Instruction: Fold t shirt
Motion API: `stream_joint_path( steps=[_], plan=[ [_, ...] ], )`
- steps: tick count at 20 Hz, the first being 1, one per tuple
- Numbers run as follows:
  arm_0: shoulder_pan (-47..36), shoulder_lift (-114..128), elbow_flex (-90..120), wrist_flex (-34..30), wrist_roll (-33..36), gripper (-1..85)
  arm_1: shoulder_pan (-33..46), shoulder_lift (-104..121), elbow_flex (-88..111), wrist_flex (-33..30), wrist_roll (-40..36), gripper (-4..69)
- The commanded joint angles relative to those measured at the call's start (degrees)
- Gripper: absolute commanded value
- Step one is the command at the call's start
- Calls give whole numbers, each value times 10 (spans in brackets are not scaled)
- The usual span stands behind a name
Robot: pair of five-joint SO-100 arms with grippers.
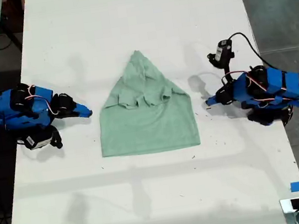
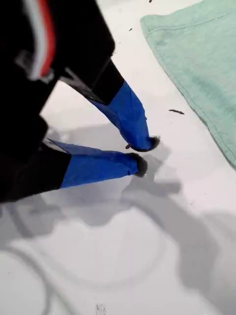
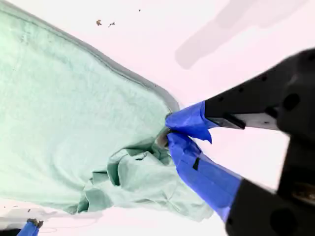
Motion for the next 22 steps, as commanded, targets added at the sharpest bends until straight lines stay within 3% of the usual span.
stream_joint_path(
  steps=[1,7,10,11,14,15,16,18,22],
  plan=[
    [-15,4,-19,-6,7,-2,-4,6,25,-11,-9,45],
    [8,4,-18,-8,8,-2,-4,6,25,-11,-9,45],
    [11,4,-16,-11,9,4,21,6,25,-11,29,42],
    [11,4,-15,-11,9,9,36,6,25,-11,81,42],
    [11,4,-14,-11,9,-2,38,8,21,-10,393,69],
    [11,4,-14,-11,9,-2,6,8,-8,4,307,110],
    [13,4,-14,-11,9,-2,-7,8,-29,18,260,35],
    [11,4,-13,-12,9,-2,4,2,-81,-45,251,19],
    [10,4,-11,-14,9,-2,12,-246,-295,9,286,29]
  ],
)
